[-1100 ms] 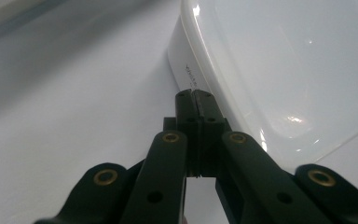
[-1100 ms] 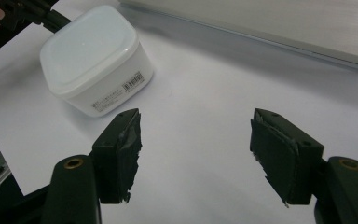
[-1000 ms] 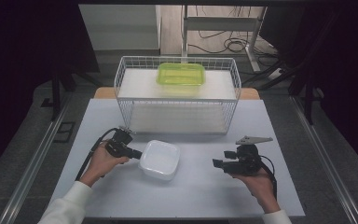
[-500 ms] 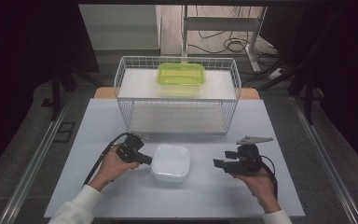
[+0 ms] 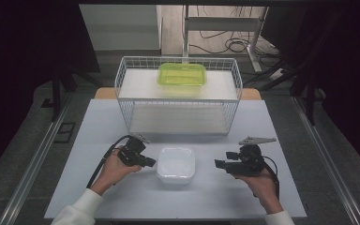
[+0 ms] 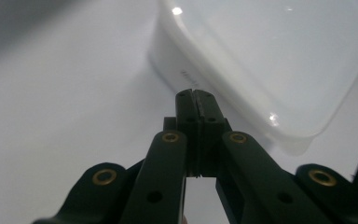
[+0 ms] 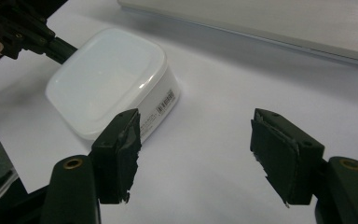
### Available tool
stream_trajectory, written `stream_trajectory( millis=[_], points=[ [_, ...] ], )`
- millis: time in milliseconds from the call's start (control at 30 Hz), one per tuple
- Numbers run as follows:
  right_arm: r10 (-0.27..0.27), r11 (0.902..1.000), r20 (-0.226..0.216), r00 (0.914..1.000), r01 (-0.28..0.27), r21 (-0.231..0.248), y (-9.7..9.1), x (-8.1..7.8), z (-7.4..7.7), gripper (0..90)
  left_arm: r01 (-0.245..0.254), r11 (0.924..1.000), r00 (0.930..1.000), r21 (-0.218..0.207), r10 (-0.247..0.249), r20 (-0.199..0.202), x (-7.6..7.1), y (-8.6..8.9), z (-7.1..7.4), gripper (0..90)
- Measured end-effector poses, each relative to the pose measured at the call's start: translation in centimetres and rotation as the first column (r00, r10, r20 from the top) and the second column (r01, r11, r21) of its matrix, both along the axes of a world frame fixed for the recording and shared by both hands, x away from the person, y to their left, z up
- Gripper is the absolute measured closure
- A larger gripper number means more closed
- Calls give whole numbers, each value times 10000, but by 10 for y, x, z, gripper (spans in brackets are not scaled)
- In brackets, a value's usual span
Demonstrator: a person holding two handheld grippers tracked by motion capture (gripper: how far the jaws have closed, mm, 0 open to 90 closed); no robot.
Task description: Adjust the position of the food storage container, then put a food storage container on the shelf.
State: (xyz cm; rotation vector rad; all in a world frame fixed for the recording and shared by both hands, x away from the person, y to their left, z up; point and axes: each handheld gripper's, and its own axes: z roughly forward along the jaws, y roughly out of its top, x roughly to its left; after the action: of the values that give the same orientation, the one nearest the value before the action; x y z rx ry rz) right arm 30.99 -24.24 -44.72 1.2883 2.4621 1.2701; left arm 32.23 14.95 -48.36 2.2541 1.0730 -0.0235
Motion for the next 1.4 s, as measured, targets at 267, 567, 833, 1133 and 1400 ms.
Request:
stream_trajectory(
  millis=[267, 567, 833, 1133, 1400],
  points=[
    [-90, 9975, -188, 9998, 103, 705, -1, 1, 1, 261, -1068, 9864, 9870, -1248, 1204, 1066, -29, 16, 21, 558],
    [392, 9849, -447, 9982, -311, 1702, 12, 0, 0, 200, -2023, 9209, 9761, -3331, 2172, 77, -43, 35, 26, 337],
    [316, 9873, -363, 9988, -256, 1570, 25, -1, 0, 177, -2169, 9113, 9746, -3501, 2225, -246, -43, 41, 20, 323],
    [341, 9923, -312, 9989, -301, 1205, 34, 0, -1, 169, -2164, 9069, 9758, -3614, 2125, -512, -39, 33, 16, 322],
    [43, 9900, -693, 9976, 56, 1408, 39, 5, -5, 178, -1891, 9118, 9819, -3644, 1806, -575, -31, 23, 12, 322]
  ],
)
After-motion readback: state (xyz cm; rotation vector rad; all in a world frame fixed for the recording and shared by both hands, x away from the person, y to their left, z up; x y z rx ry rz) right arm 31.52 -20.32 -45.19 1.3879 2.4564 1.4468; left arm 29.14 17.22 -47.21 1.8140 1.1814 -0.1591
